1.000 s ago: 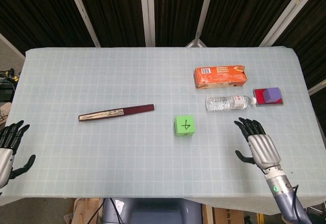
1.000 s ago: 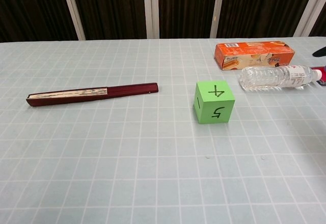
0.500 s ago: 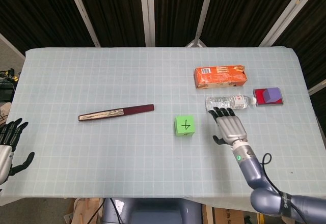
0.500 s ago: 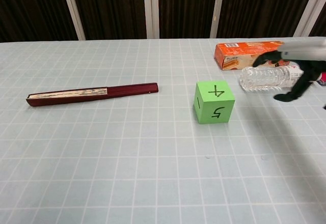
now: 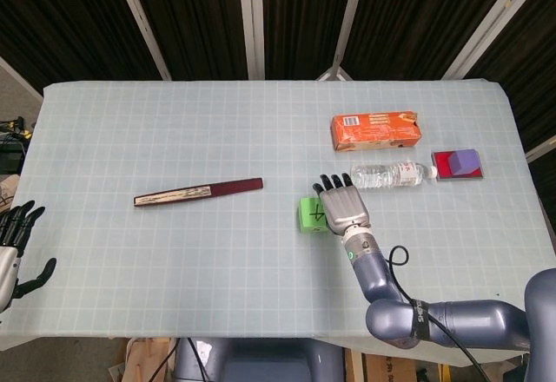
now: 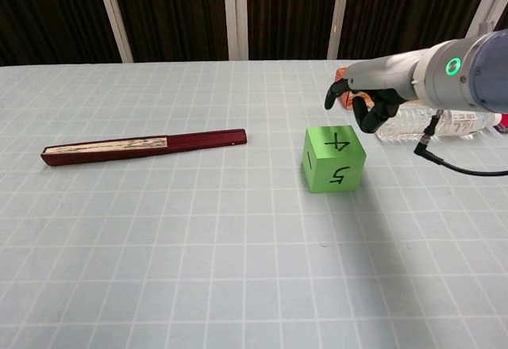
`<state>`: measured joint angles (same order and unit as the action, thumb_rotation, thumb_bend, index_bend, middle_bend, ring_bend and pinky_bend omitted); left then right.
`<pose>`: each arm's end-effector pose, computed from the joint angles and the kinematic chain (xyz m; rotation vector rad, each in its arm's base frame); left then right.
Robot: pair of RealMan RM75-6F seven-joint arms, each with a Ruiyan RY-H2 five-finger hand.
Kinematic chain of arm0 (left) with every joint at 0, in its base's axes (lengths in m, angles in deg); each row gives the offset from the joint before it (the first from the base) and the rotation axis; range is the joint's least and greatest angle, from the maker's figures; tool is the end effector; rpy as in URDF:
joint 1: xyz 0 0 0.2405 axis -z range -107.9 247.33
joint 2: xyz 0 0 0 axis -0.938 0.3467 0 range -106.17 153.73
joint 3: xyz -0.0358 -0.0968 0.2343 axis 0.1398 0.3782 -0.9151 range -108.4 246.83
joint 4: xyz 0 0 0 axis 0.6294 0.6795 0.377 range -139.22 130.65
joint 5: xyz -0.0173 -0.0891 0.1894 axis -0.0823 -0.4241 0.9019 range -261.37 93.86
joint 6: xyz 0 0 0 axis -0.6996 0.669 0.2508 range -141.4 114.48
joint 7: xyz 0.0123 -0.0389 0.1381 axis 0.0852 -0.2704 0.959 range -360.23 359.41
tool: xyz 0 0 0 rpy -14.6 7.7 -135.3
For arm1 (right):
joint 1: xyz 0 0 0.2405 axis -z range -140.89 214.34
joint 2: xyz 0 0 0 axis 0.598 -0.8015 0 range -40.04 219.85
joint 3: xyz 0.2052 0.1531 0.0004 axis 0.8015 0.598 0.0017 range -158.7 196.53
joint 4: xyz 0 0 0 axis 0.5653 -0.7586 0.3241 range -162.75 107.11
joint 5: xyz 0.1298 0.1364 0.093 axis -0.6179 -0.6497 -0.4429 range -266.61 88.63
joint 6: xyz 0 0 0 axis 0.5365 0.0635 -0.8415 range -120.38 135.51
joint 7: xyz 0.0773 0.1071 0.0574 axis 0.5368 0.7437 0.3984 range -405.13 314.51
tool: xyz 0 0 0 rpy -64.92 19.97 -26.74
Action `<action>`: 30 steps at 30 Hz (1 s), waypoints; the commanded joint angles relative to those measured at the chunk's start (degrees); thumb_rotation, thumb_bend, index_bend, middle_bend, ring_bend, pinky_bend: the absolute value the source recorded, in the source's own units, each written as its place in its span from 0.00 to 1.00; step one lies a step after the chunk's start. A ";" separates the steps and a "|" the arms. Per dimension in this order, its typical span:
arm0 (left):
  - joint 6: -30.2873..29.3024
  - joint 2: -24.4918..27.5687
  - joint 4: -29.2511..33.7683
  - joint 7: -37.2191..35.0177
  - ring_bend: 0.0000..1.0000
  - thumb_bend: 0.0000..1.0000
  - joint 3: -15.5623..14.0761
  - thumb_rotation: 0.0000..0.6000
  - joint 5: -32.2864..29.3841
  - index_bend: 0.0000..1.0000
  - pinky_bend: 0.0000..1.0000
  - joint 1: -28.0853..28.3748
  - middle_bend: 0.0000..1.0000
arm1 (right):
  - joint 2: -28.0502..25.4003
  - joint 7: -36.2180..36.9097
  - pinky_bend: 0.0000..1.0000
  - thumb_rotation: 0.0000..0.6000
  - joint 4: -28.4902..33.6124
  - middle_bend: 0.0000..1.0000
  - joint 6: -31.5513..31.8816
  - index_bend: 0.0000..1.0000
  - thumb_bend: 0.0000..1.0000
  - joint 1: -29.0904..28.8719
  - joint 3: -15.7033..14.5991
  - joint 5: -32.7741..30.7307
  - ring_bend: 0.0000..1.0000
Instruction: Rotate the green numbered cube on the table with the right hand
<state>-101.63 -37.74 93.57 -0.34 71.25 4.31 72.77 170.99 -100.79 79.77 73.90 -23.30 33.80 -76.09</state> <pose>-0.2942 0.1673 0.1680 -1.3629 -0.9161 -0.9655 -0.0782 -0.3439 0.0133 1.8193 -1.0191 0.5080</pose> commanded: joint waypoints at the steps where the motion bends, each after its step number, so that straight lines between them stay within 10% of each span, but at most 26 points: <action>1: 0.00 -0.04 0.05 0.17 0.00 0.44 -0.05 1.00 0.05 0.09 0.04 0.00 0.00 | 0.74 -0.80 0.00 1.00 -1.16 0.09 0.46 0.22 0.99 -1.32 0.35 -1.70 0.08; 30: -0.33 0.33 0.25 -0.40 0.00 0.44 0.00 1.00 -0.18 0.09 0.04 -0.29 0.00 | 0.67 -3.67 0.00 1.00 -3.24 0.17 -0.49 0.23 0.99 -6.36 -2.03 -11.49 0.08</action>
<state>-101.96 -37.41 93.82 -0.73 71.25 4.13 72.48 171.62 -104.42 76.50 73.40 -29.61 31.82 -87.53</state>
